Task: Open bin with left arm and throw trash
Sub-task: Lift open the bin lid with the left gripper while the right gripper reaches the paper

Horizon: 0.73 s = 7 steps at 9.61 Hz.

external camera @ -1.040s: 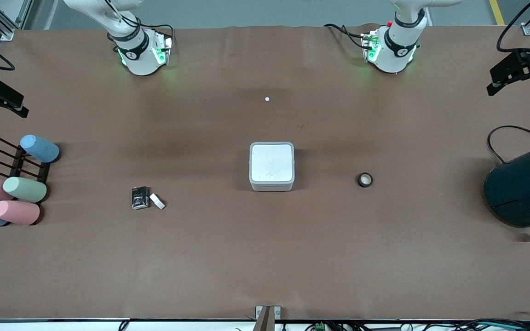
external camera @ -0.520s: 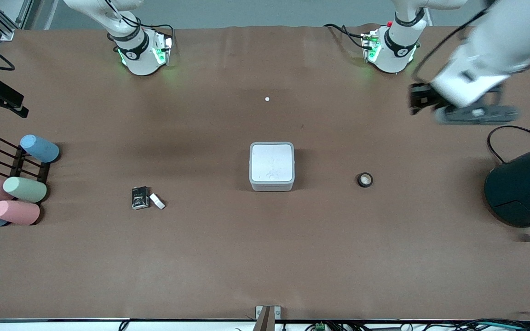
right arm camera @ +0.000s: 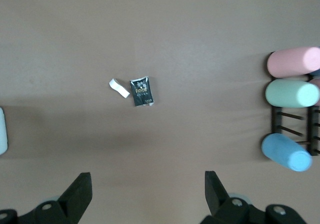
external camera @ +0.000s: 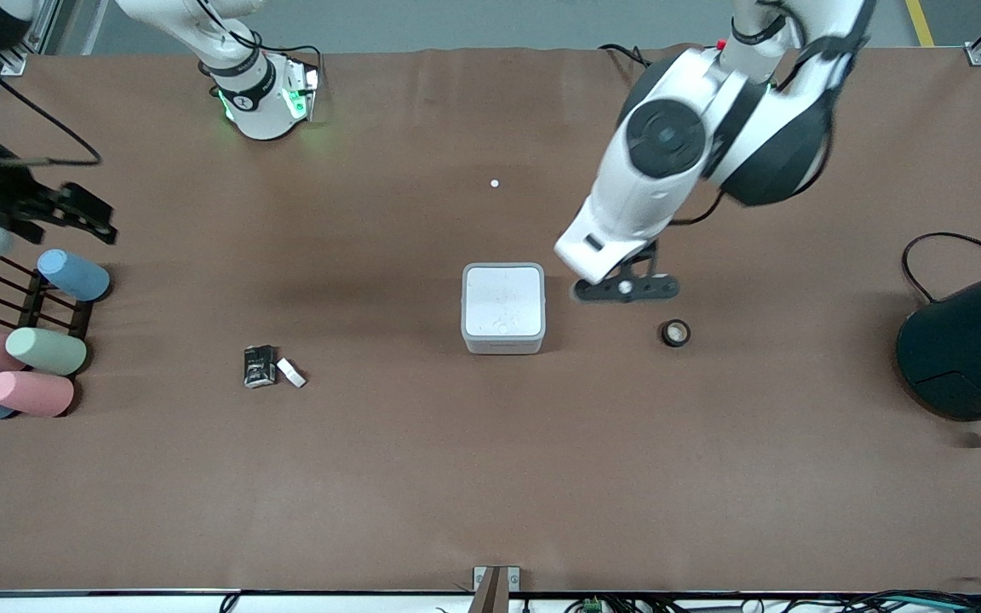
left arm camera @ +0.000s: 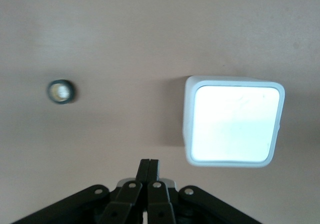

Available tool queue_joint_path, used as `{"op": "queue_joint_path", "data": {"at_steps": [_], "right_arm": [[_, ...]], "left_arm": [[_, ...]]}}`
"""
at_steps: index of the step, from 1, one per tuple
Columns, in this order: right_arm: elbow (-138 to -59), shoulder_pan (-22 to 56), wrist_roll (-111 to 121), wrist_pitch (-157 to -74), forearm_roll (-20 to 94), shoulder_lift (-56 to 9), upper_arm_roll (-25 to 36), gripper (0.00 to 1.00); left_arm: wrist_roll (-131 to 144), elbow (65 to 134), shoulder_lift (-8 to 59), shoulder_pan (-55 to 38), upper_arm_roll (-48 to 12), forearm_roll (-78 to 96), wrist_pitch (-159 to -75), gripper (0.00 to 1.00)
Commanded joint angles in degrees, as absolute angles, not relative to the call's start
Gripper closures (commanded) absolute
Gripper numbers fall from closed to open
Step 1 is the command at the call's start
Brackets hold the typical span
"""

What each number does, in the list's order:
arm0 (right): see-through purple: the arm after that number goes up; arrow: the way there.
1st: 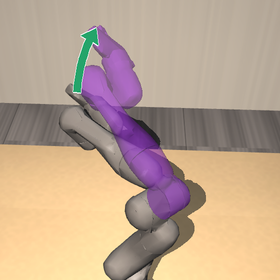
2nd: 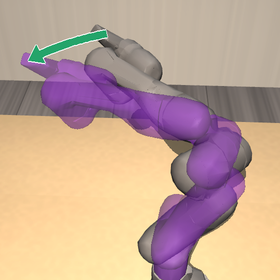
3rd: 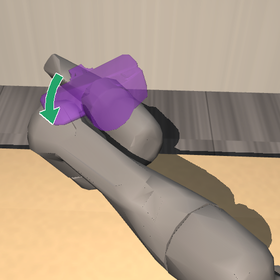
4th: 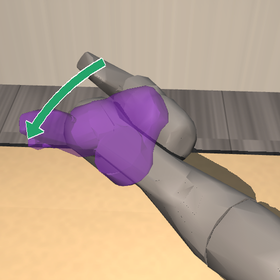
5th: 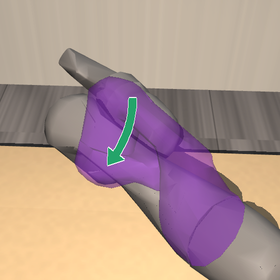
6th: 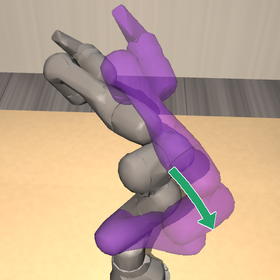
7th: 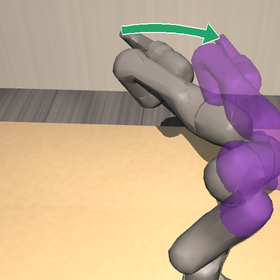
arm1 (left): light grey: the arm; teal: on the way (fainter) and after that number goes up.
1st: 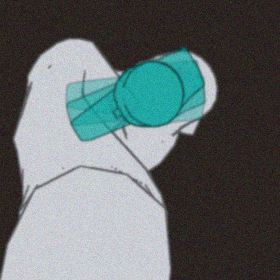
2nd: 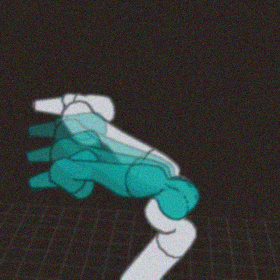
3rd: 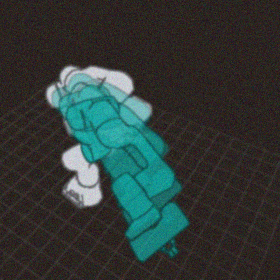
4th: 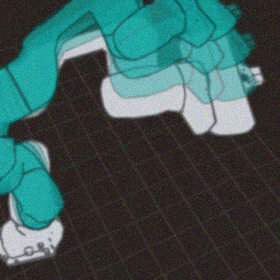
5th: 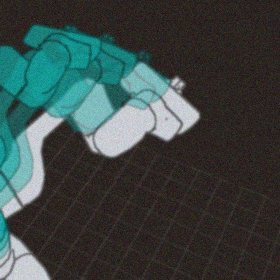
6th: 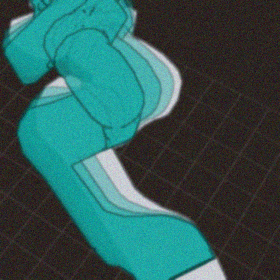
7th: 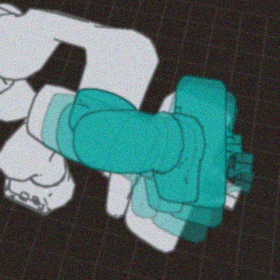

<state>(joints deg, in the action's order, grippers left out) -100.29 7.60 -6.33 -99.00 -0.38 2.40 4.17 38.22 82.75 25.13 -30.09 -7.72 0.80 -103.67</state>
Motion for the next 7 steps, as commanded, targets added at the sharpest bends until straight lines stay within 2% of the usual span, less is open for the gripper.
{"op": "queue_joint_path", "data": {"at_steps": [1, 6, 7], "right_arm": [[-107.99, 9.22, -11.58, -108.41, 0.44, 1.78, 4.31, 0.00], [-108.98, 16.25, -41.71, -128.11, 0.79, -14.64, 4.22, 0.00], [-108.38, 16.52, -43.23, -129.80, 3.92, -17.11, 4.04, 0.00]], "left_arm": [[41.65, 81.04, 30.65, -32.59, -7.30, 0.53, -108.35, 1.00], [42.53, 77.70, 37.08, -34.27, -7.38, 0.97, -114.42, 1.00], [43.24, 77.70, 37.96, -34.36, -7.38, 0.97, -115.65, 1.00]]}}
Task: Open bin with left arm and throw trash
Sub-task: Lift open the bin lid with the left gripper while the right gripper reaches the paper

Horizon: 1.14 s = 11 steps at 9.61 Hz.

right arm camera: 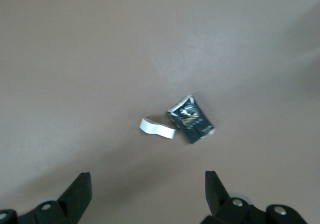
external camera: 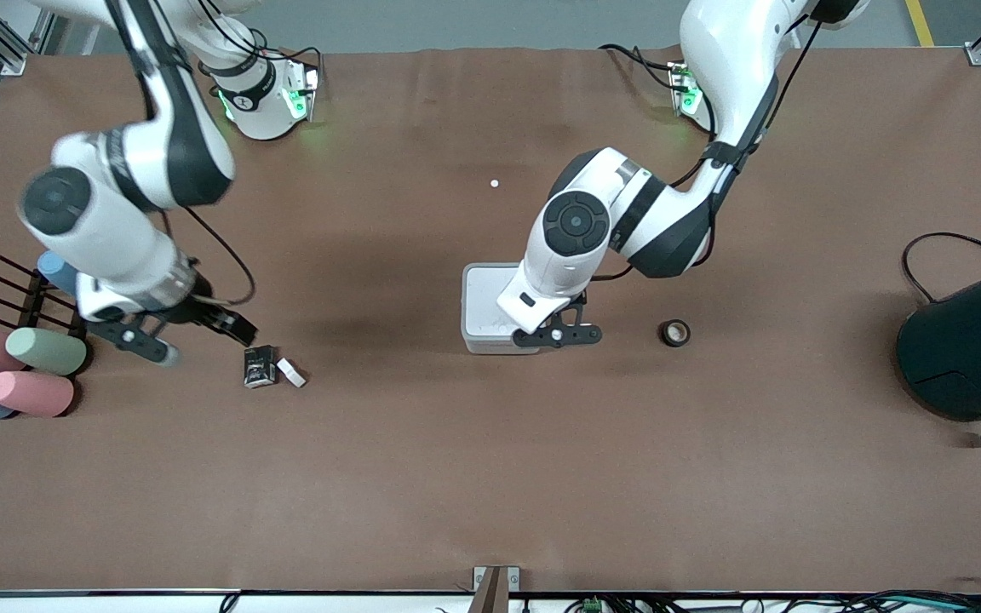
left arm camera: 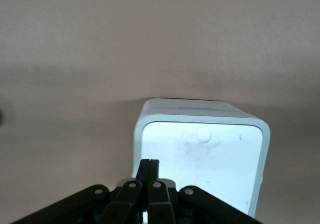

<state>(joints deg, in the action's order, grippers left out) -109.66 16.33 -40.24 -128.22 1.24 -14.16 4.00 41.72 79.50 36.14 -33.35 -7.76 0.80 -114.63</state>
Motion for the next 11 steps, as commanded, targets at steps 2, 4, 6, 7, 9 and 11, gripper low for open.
{"op": "queue_joint_path", "data": {"at_steps": [2, 4, 6, 7, 9, 11], "right_arm": [[-102.86, 18.28, -43.85, -130.08, 7.11, -24.66, 4.13, 0.00], [-96.70, 17.58, -47.62, -129.73, 7.91, -30.74, 4.13, 0.01], [-96.15, 17.93, -48.34, -129.99, 5.99, -33.04, 4.22, 0.06], [-96.15, 17.58, -48.17, -130.08, 4.93, -33.48, 4.22, 0.14], [-96.76, 17.49, -47.20, -129.90, 4.04, -34.36, 4.22, 0.25], [-97.38, 17.49, -45.27, -129.81, 4.04, -34.37, 4.31, 0.30]], "left_arm": [[44.21, 77.70, 39.28, -35.24, -7.47, 0.97, -118.81, 1.00], [44.99, 77.69, 41.04, -35.86, -7.38, 1.05, -121.44, 1.00], [45.35, 77.61, 43.14, -36.03, -7.47, 1.05, -124.70, 1.00], [45.26, 77.69, 43.76, -36.47, -7.38, 1.05, -125.33, 1.00], [45.26, 77.69, 42.12, -36.30, -7.38, 0.97, -123.85, 1.00], [45.00, 75.52, 37.81, -35.51, -7.30, 0.88, -113.09, 0.98]]}}
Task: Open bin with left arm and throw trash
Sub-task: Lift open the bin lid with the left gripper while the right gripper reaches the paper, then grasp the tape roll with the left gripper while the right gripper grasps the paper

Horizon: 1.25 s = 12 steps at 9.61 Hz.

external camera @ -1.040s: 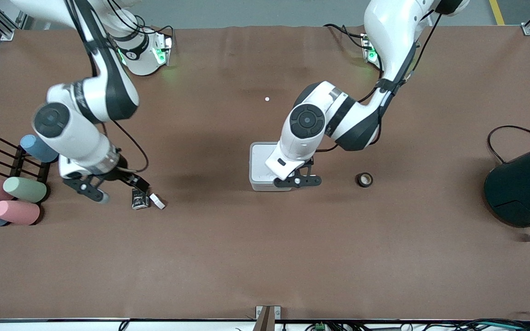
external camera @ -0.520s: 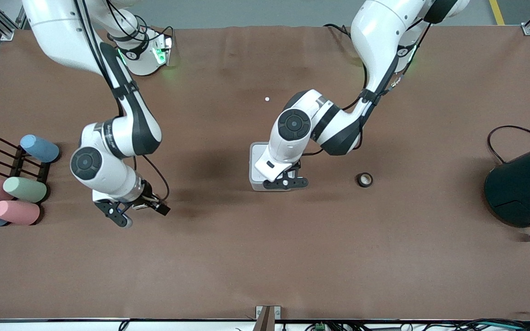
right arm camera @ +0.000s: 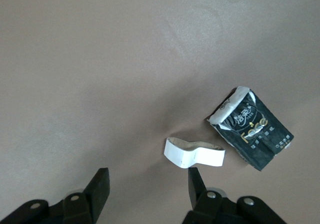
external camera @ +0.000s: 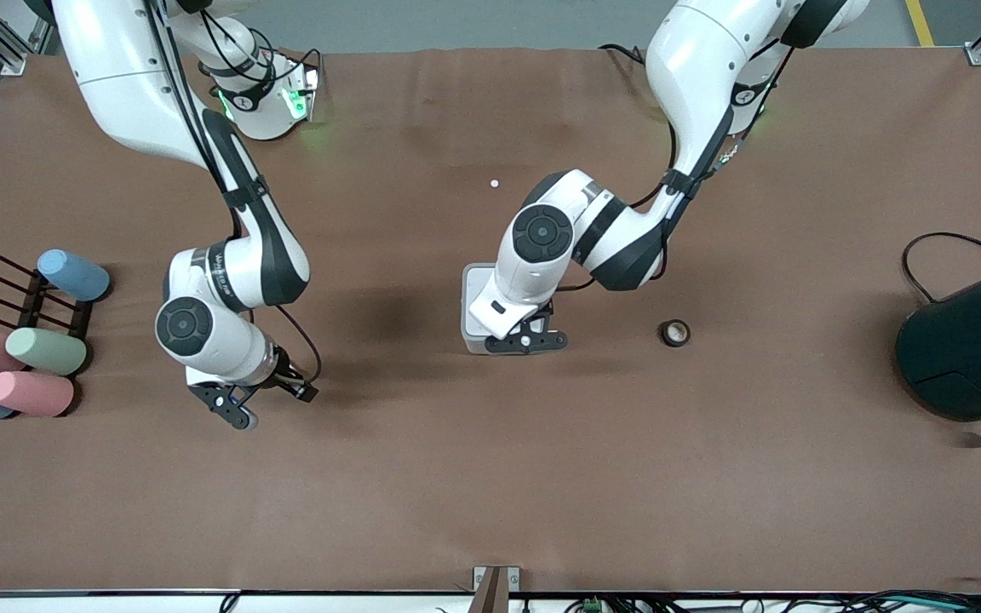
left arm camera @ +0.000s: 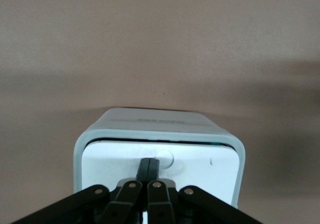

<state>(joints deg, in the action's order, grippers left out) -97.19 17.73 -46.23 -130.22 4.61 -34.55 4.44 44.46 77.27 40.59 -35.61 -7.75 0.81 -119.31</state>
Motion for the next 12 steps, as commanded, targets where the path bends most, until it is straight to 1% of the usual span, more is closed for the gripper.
{"op": "queue_joint_path", "data": {"at_steps": [1, 2, 3, 4, 5, 6, 7, 8, 9, 10, 11, 12], "right_arm": [[-97.82, 17.58, -45.18, -129.90, 3.52, -34.45, 4.39, 0.30], [-98.00, 17.49, -45.09, -129.82, 2.21, -34.45, 4.39, 0.30], [-98.52, 17.32, -45.00, -129.99, 1.33, -34.45, 4.39, 0.31], [-98.70, 17.40, -45.00, -130.16, 1.32, -34.45, 4.39, 0.31], [-98.96, 17.49, -45.00, -130.34, 1.14, -34.71, 4.39, 0.32], [-99.66, 17.49, -45.00, -131.30, 0.45, -34.98, 4.39, 0.34], [-99.75, 17.58, -45.00, -131.92, 0.35, -35.33, 4.39, 0.35], [-99.76, 17.75, -45.00, -132.27, 0.26, -36.03, 4.39, 0.39], [-99.76, 17.67, -45.00, -132.45, 0.00, -36.12, 4.39, 0.43], [-99.76, 17.58, -45.00, -132.54, 0.00, -36.21, 4.39, 0.51], [-99.76, 17.58, -44.91, -133.41, 0.00, -36.38, 4.39, 0.57], [-99.76, 17.75, -44.91, -133.50, 0.00, -36.73, 4.39, 0.60]], "left_arm": [[44.39, 74.54, 35.97, -35.07, -7.03, 0.88, -107.81, 0.95], [43.95, 74.62, 33.51, -33.15, -7.12, 0.97, -104.88, 0.90], [41.42, 74.62, 31.92, -31.48, -7.12, 0.79, -101.98, 0.80], [36.35, 75.05, 29.64, -29.81, -6.86, 0.18, -100.91, 0.74], [32.04, 76.28, 28.23, -27.45, -6.86, 0.18, -98.81, 0.65], [28.34, 77.33, 27.60, -25.07, -6.86, -0.09, -97.14, 0.50], [25.52, 79.08, 27.42, -23.31, -6.77, -1.31, -97.38, 0.29], [25.23, 82.32, 26.29, -22.77, -7.12, -5.49, -99.73, 0.00], [25.14, 86.36, 24.97, -21.63, -7.12, -5.97, -103.32, 0.00], [24.79, 91.09, 23.74, -19.45, -7.47, -6.15, -107.88, 0.00], [24.18, 95.75, 22.69, -19.25, -7.30, -6.41, -112.63, 0.00], [24.17, 101.46, 21.20, -19.07, -7.21, -7.20, -118.51, 0.00]]}}
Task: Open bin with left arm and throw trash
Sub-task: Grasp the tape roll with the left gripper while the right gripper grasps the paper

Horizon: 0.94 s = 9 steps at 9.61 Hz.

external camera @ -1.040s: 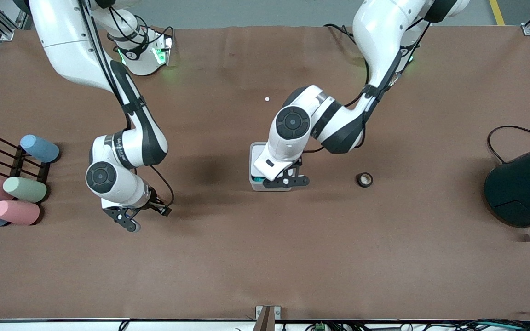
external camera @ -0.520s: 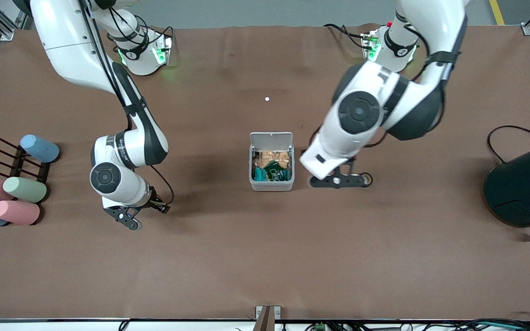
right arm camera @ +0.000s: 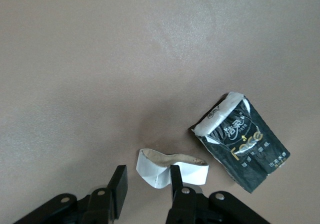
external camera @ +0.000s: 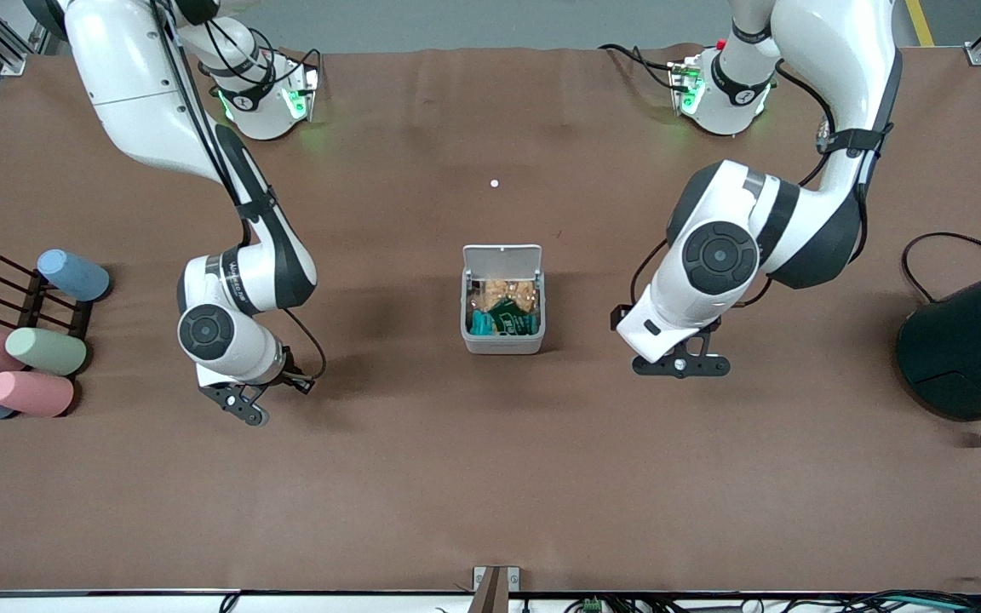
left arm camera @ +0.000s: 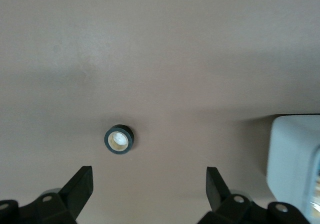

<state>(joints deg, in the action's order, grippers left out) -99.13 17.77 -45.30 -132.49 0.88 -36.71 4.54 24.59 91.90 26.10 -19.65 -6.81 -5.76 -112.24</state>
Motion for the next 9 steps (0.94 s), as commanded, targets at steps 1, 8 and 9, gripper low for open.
{"op": "queue_joint_path", "data": {"at_steps": [1, 8, 9], "right_arm": [[-99.76, 17.84, -44.91, -133.51, 0.00, -36.91, 4.39, 0.64], [-99.76, 17.67, -45.00, -134.12, -1.14, -37.71, 4.31, 0.97], [-99.49, 17.67, -45.44, -133.86, -1.14, -37.62, 4.31, 1.00]], "left_arm": [[24.08, 106.39, 20.66, -17.42, -7.21, -8.51, -124.57, 0.00], [20.21, 114.43, 26.97, -10.11, -7.82, -9.94, -141.67, 0.01], [20.30, 114.35, 27.33, -10.02, -7.91, -9.24, -141.68, 0.02]]}}
